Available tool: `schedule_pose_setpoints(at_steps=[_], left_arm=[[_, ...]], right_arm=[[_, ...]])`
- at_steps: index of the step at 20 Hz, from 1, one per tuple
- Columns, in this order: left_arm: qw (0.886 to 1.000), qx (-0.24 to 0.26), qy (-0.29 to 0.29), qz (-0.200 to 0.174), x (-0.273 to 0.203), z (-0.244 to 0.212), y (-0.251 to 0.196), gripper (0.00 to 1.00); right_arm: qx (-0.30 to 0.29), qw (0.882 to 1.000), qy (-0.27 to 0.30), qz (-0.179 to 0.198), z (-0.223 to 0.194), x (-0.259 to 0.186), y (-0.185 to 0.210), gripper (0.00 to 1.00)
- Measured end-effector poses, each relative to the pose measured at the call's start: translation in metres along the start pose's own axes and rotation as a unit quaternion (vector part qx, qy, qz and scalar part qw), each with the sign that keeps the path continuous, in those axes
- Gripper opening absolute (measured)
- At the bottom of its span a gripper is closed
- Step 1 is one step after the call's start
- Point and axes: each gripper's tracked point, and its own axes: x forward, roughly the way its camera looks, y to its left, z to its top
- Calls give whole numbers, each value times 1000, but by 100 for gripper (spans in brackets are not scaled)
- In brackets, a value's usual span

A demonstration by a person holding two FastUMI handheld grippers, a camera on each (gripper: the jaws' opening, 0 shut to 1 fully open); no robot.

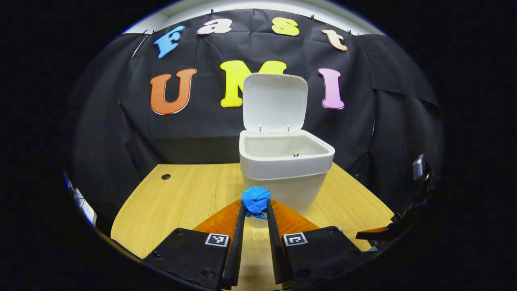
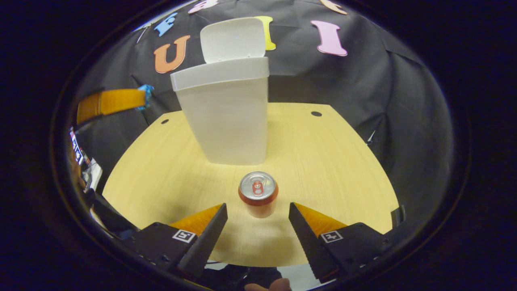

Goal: Press the lid of the desktop garbage bin to open it, pick up the crumpled paper on the desktop and throw it into the bin, then pick up the pop can on the desktop and drop it into the bin, and finally close the garbage bin lid.

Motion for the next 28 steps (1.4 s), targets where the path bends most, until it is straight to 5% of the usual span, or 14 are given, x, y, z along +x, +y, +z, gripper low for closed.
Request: schedule_pose_setpoints(at_steps=[8,18,21,28], left_arm=[[998,-2,-62,33,-18,53,30,35],[996,4,-71,50,-22,67,36,35],[996,3,-74,48,-20,71,32,35],[995,-10,-86,43,-1,98,24,35]], right_arm=[[5,1000,29,-5,-16,48,-1,97],[5,999,34,4,-11,77,4,96],[3,999,40,4,-12,78,1,82],[2,1000,7,10,29,39,-9,80]])
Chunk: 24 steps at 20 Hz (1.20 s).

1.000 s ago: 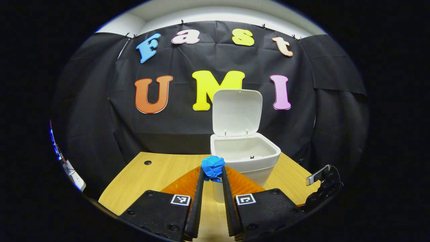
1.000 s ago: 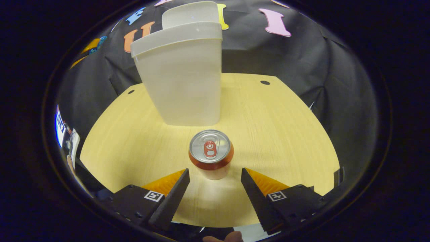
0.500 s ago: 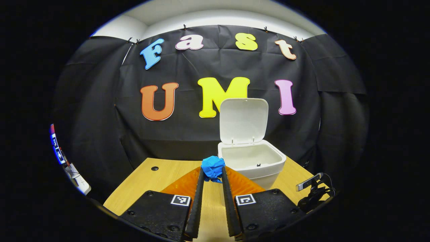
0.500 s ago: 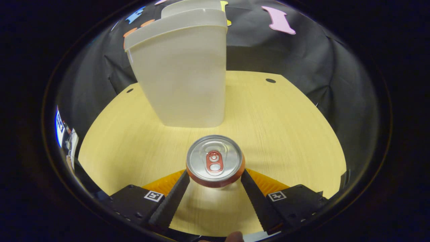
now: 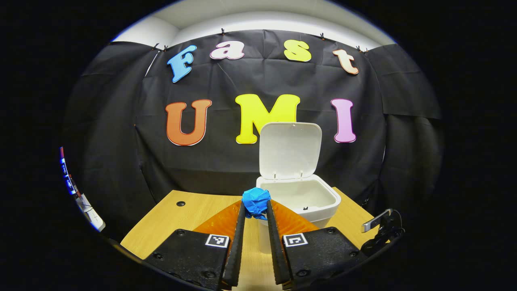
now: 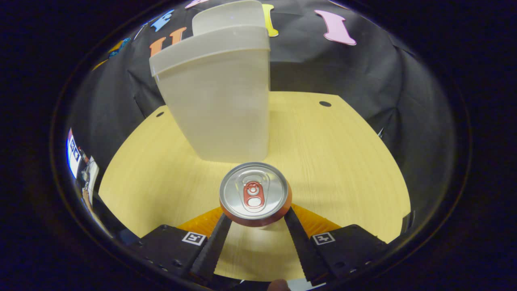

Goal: Press the lid of the desktop garbage bin to open it, pick up the crumpled paper on the desktop and throw it into the bin, then pick up the pop can on the desktop and drop it into the bin, and finally close the garbage bin lid.

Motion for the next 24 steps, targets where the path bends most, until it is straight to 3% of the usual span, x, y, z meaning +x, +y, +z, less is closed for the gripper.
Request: schedule_pose_setpoints(at_steps=[6,7,8,15,17,18,19,20,21,24], left_arm=[[999,-2,-36,-18,47,38,-24,35],[999,-6,-39,-22,54,40,-29,39],[999,-9,-38,-25,61,42,-34,34],[999,-29,7,-39,97,13,-55,37],[999,-24,20,-40,100,5,-59,53],[999,-23,23,-41,99,4,-61,48],[999,-21,22,-38,99,4,-60,59],[999,-19,19,-34,97,6,-59,87],[999,-18,17,-35,98,4,-60,99],[999,-18,14,-32,86,7,-54,100]], right_arm=[[15,998,-54,-8,53,-43,-21,80],[21,998,-60,-12,59,-50,-26,80],[28,997,-66,-16,66,-54,-33,80],[47,994,-85,-49,79,-82,-71,80],[51,994,-82,-53,77,-84,-76,80],[50,994,-82,-55,76,-84,-78,80],[47,994,-82,-56,77,-85,-79,80],[44,994,-84,-56,79,-86,-78,80],[40,994,-87,-57,81,-87,-78,80],[33,994,-97,-44,90,-92,-69,80]])
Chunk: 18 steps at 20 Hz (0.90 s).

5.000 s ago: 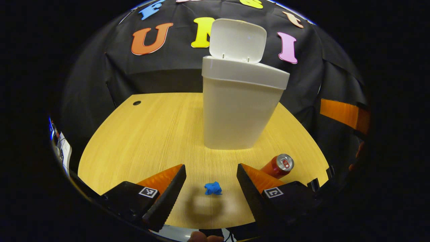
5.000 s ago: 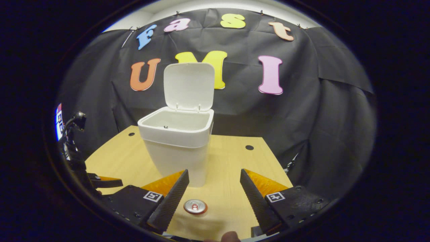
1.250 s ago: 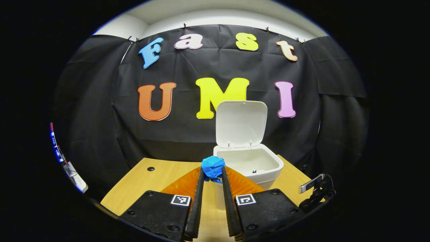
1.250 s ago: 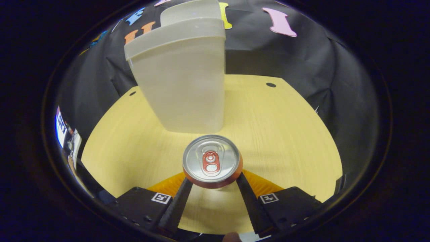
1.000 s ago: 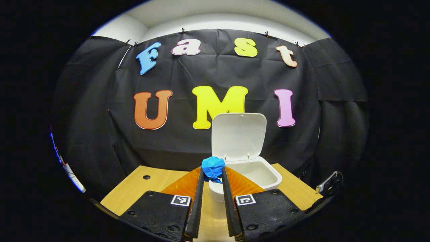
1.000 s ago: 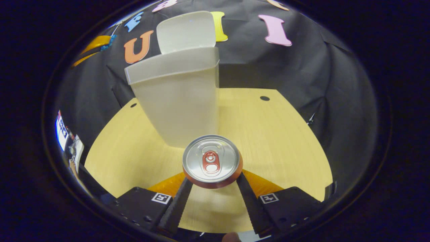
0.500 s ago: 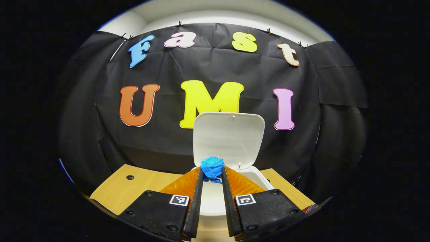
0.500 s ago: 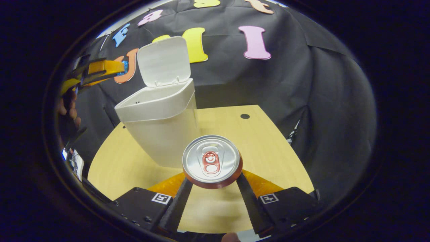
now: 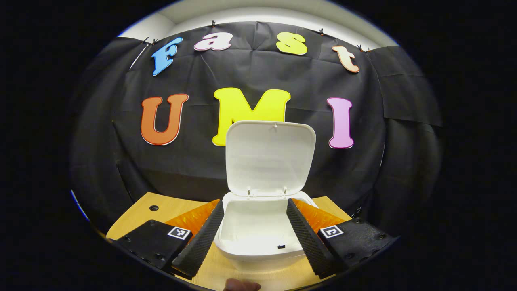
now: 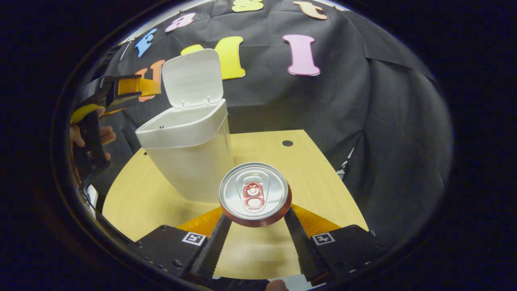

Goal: Press the lid of the desktop garbage bin to open it, pick up the crumpled paper on the desktop and throw it into the bin, then pick up the pop can on the desktop and drop it into the bin, and finally close the garbage bin lid.

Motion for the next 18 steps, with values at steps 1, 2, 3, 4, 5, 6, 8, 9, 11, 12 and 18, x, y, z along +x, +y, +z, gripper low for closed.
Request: schedule_pose_setpoints(at_steps=[1,2,3,4,5,6,8,9,11,12,18], left_arm=[[1000,-2,-1,3,-4,1,4,100],[1000,-3,-1,6,-7,0,8,100],[1000,-2,0,11,-14,-2,13,100],[1000,0,0,16,-19,-3,20,100],[1000,2,0,22,-25,-4,26,100],[1000,4,0,28,-32,-6,32,100],[999,9,0,38,-45,-11,45,100],[999,11,2,42,-51,-15,50,100],[998,11,-1,55,-66,-19,64,100],[998,9,-2,63,-72,-20,72,100],[994,-2,-12,108,-107,-15,104,100]], right_arm=[[-5,1000,-2,3,4,-1,3,80],[-9,1000,-5,8,9,-2,6,80],[-12,1000,-8,13,15,-4,10,80],[-16,1000,-10,17,20,-6,14,80],[-23,999,-14,20,30,-9,18,80],[-28,999,-19,24,39,-11,22,80],[-34,998,-31,36,64,-18,33,80],[-34,998,-39,47,78,-21,39,80],[-39,996,-54,62,109,-22,53,80],[-45,995,-62,70,122,-22,59,80],[-76,988,-81,110,184,-1,113,80]])
